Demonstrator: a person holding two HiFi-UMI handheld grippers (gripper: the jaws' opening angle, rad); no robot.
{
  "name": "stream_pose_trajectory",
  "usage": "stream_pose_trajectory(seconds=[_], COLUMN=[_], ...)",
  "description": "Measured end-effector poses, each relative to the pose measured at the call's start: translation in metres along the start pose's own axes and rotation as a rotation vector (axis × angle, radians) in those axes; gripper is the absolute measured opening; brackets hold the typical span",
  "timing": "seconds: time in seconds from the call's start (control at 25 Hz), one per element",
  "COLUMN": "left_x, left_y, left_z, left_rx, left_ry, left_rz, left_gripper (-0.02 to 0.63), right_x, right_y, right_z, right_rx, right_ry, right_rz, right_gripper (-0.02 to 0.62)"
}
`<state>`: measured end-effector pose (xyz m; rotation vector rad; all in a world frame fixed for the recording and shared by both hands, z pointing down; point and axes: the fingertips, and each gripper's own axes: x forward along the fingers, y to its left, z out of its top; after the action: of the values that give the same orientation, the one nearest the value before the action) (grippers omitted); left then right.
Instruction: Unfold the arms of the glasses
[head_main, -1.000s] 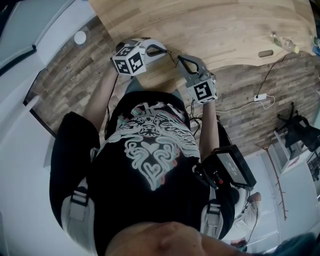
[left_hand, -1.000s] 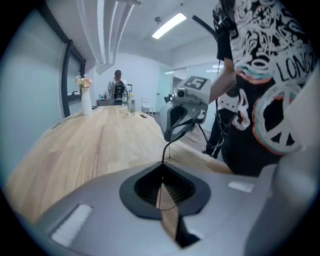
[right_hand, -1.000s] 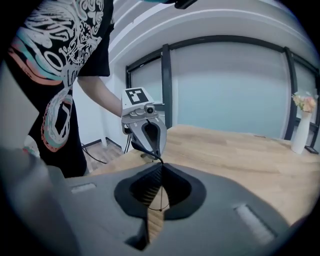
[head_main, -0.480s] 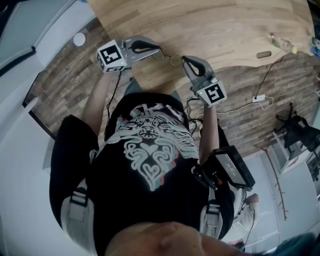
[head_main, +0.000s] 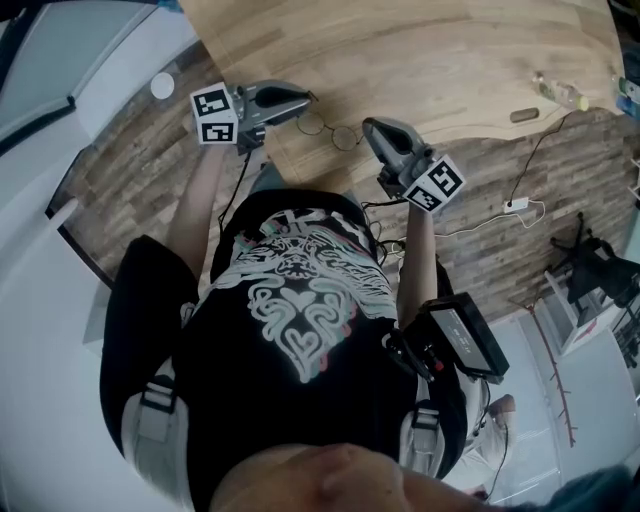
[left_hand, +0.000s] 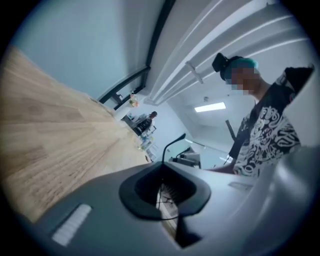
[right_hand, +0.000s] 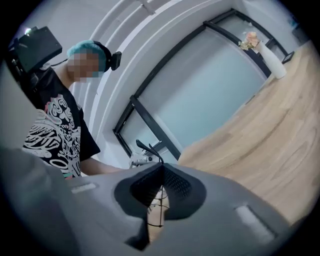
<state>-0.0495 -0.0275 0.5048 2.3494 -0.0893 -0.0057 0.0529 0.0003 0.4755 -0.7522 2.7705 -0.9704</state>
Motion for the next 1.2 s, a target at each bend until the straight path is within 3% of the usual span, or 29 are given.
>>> stream_pose_trajectory(seconds=[0.2,0.44,1.2], left_x=[-0.006,-0.008,-0.001], left_y=[0.002,-0.002,0.000], left_z=[-0.002,-0.001,-0.002], left_rx=[-0.120,-0.202,-0.241], left_ry=[-0.025,-0.046,-0.036], left_rz=[-0.034,-0.071,-0.077], left_gripper=[-0.009,-0.009,-0.009], right_x=[0.001,-0.001,-0.008], right_y=[0.000,-0.003,-0.009], right_z=[0.002,0.000,-0.003], right_rx=[0.095,0.162,0.148], right_ry=[-0.034,-0.075,-0.075], right_rz=[0.051,0.055,0.003], right_gripper=[-0.002,-0.002,-0.002])
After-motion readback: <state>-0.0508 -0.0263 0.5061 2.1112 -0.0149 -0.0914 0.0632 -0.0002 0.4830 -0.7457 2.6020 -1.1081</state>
